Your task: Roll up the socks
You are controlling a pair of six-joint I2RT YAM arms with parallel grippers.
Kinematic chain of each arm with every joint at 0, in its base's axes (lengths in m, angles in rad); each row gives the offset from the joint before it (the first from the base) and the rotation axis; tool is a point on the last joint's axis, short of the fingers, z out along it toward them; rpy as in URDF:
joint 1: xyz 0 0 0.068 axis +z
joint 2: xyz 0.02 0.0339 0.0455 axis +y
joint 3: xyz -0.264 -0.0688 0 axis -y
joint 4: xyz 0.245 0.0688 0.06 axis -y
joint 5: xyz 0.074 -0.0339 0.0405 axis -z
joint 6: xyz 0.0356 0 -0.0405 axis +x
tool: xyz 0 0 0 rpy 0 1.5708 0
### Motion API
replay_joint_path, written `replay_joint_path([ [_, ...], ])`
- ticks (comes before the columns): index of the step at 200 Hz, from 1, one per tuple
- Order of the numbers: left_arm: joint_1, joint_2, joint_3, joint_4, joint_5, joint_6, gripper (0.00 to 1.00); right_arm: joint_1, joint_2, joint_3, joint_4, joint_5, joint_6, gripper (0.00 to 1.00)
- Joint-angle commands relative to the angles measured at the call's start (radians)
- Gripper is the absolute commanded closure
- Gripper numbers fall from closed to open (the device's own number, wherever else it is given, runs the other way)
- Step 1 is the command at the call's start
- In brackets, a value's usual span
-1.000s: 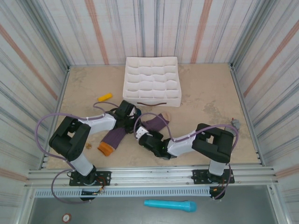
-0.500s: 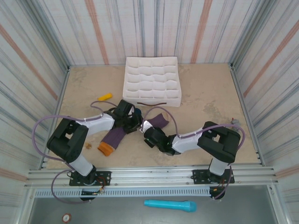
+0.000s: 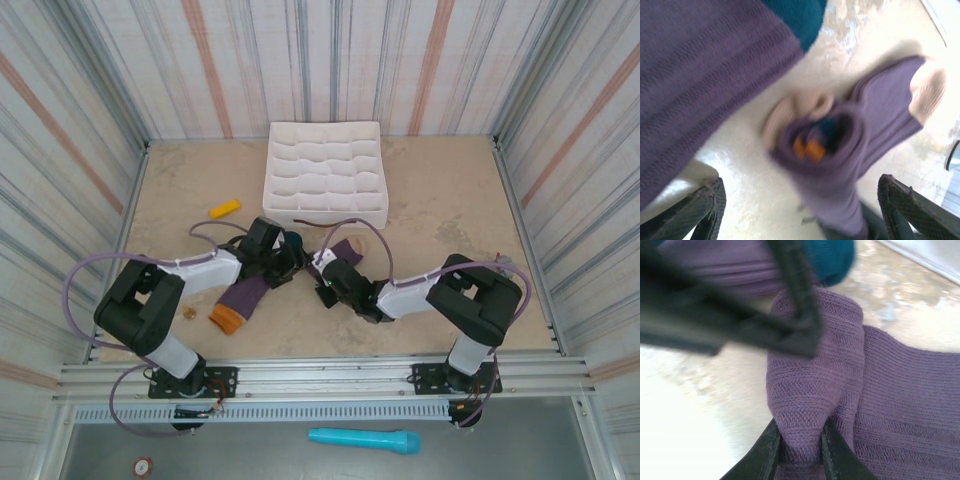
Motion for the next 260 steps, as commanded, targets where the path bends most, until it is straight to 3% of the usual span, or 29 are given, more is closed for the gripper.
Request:
replay_joint_path([
  [1,-0.003,-0.022,-0.014,0.004,0.027,-0.014,0.20,-0.034,0.053,-0.069,-0.237,-0.057,0.090,1.00],
  [61,-0.002,-0.013,-0.022,0.060,0.013,-0.043,0.23,-0.145,0.044,-0.104,-0.187,-0.269,0.148,1.00],
  [139,-0.003,-0.015,-0.002,0.048,0.015,-0.033,0.25,-0.376,0.119,-0.156,-0.063,-0.687,0.319,1.00],
  [218,-0.027,-0.004,0.024,0.035,-0.014,-0.024,0.26,-0.505,0.129,-0.178,-0.119,-0.790,0.433,1.00],
  [260,-0.046,0.021,0.056,0.032,-0.023,-0.022,0.27,-0.606,0.185,-0.188,-0.097,-0.924,0.505,1.00],
])
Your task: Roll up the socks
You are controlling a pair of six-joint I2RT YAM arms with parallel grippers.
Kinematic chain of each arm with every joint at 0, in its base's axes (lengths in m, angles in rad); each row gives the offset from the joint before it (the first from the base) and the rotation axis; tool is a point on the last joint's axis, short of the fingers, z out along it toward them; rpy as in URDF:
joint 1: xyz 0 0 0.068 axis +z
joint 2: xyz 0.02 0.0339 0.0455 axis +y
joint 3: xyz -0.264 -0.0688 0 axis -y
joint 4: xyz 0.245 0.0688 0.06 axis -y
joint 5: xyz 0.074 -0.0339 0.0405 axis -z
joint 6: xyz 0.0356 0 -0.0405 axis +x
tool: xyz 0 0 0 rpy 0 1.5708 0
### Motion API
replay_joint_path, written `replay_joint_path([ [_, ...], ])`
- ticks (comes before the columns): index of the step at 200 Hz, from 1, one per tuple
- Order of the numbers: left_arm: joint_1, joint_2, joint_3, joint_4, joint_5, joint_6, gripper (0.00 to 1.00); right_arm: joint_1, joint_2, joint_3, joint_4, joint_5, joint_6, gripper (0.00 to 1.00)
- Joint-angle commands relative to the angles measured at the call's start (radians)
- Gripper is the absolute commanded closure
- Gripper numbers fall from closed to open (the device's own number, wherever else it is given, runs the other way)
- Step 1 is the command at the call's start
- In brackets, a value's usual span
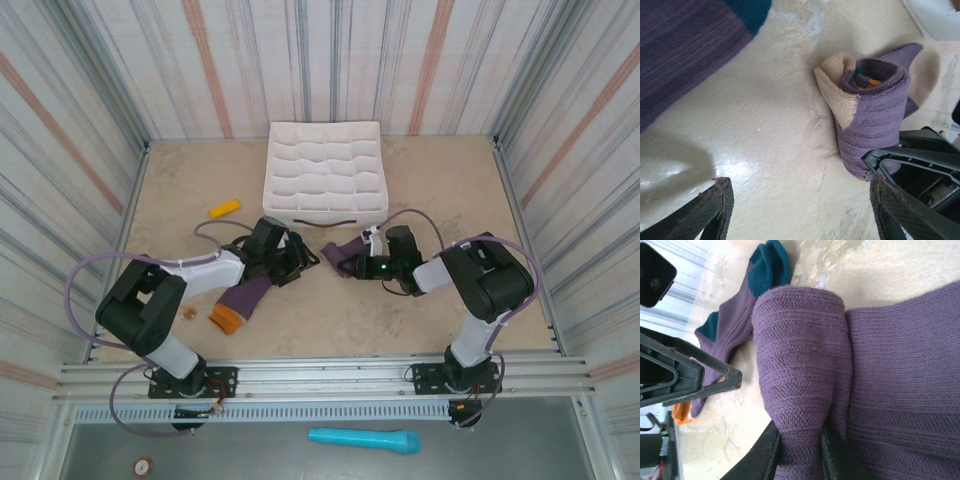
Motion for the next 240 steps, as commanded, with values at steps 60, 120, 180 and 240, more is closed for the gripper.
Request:
replay_joint_path([
  [60,-0.030,0.046,0.076,-0.018,-0.039,0.017,0.27,-0.107,0.138,-0.077,-0.361,-0.011,0.174,1.00],
  [120,-0.079,0.143,0.163,0.017,-0.041,0.027,0.27,-0.109,0.140,-0.052,-0.464,0.072,0.216,1.00],
  [180,-0.119,0.266,0.236,0.059,-0.071,-0.014,0.37,-0.112,0.139,-0.037,-0.508,0.097,0.222,1.00],
  [240,-0.118,0.313,0.244,0.072,-0.125,-0.038,0.53,-0.120,0.138,-0.042,-0.486,0.088,0.225,1.00],
])
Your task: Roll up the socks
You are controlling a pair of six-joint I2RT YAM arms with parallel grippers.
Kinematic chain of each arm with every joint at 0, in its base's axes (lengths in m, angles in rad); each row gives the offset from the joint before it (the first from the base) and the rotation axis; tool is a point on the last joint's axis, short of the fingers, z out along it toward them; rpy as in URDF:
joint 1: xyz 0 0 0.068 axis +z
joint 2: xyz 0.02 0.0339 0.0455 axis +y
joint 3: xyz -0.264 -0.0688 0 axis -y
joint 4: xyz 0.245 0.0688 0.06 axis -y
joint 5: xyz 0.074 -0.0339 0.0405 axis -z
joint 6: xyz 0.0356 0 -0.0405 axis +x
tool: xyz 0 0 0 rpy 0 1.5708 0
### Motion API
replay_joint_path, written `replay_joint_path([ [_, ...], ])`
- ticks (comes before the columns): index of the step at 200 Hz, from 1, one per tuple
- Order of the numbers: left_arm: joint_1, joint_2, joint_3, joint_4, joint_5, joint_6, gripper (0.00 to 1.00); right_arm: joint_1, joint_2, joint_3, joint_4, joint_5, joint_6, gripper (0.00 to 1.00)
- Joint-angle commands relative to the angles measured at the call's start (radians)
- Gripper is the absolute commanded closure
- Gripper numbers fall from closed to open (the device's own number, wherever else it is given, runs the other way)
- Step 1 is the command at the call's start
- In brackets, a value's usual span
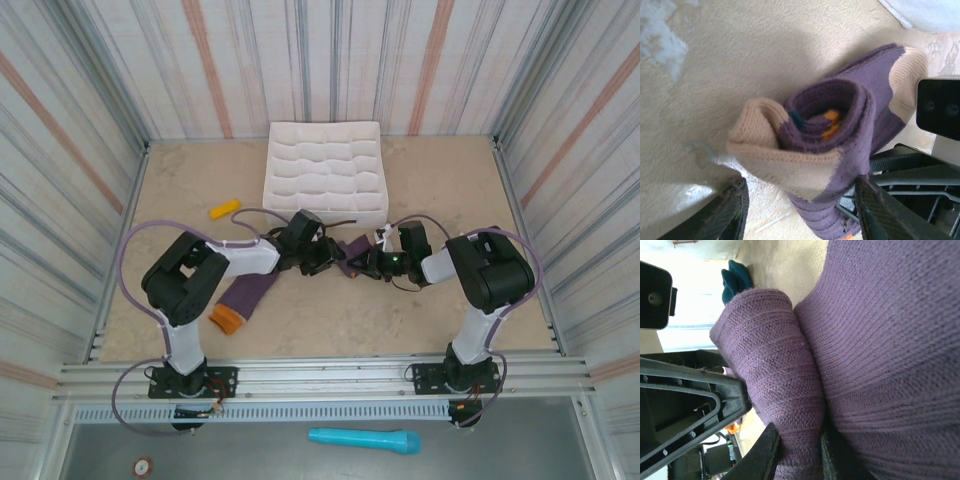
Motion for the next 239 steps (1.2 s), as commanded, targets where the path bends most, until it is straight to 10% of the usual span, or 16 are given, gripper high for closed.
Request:
replay_joint_path([
  [1,-0.001,0.033,0.013,-0.014,-0.059,-0.010,0.54,-0.011,0.097,-0.084,-0.363,0.222,0.025,1.00],
  [58,0.001,0.068,0.071,-0.082,-0.071,0.022,0.90,-0.014,0.053,-0.085,-0.328,0.204,0.000,0.77],
  [119,0.002,0.005,0.108,-0.220,-0.104,0.116,0.95,0.026,-0.234,-0.036,-0.525,0.265,-0.157,0.45],
  [173,0.002,-0.070,0.085,-0.290,-0.094,0.123,0.95,0.271,-0.530,0.089,-0.818,0.687,-0.356,0.29],
  [239,0.001,-0.158,-0.021,-0.296,-0.073,0.099,0.95,0.640,-0.600,0.101,-0.749,1.153,-0.589,0.28],
])
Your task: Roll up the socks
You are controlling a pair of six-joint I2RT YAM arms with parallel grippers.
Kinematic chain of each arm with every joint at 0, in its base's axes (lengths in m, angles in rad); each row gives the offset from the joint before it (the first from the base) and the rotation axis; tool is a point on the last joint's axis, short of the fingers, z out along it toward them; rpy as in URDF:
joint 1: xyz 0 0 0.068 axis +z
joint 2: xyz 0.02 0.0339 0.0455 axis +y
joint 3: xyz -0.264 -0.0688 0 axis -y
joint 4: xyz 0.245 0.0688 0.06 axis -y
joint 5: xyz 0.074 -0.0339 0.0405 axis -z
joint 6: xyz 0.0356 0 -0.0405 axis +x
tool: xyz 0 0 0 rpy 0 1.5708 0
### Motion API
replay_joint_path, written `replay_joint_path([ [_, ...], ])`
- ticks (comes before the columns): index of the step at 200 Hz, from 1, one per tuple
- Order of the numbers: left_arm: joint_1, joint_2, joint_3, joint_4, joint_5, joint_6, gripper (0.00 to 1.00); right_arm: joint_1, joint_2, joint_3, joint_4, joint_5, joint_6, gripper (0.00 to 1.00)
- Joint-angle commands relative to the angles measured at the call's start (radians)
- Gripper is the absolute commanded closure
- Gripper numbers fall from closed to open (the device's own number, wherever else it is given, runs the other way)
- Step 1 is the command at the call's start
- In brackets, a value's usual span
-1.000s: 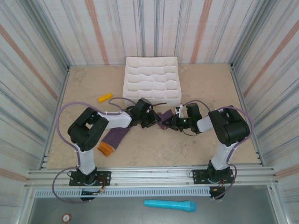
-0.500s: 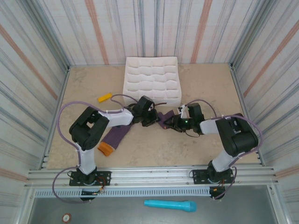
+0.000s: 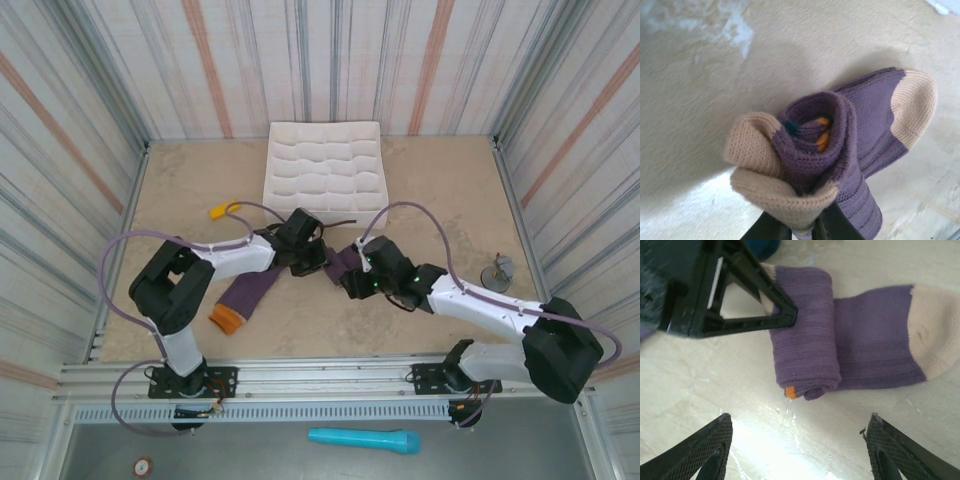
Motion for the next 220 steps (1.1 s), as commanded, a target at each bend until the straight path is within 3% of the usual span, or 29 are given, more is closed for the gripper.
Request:
replay_joint_path([
  [1,0.005,-0.062,-0.045,-0.034,-0.003,0.000,0.95,0.114,0.008,0.008,-0.002,0.271,-0.162,0.28],
  [35,-0.001,-0.095,-0.087,-0.030,-0.003,-0.016,0.95,0.272,0.117,0.021,0.086,0.464,-0.294,0.29],
  [80,-0.007,-0.109,-0.114,-0.018,0.005,-0.035,0.95,0.399,0.319,0.067,0.214,0.669,-0.391,0.32],
  [132,-0.007,-0.124,-0.135,-0.016,0.007,-0.040,0.95,0.409,0.471,0.089,0.297,0.772,-0.403,0.37],
  [184,-0.007,-0.122,-0.144,-0.003,0.024,-0.044,0.99,0.398,0.562,0.092,0.290,0.793,-0.339,0.51],
  [220,-0.007,-0.116,-0.141,0.003,0.034,-0.043,0.96,0.378,0.586,0.078,0.284,0.753,-0.279,0.73],
])
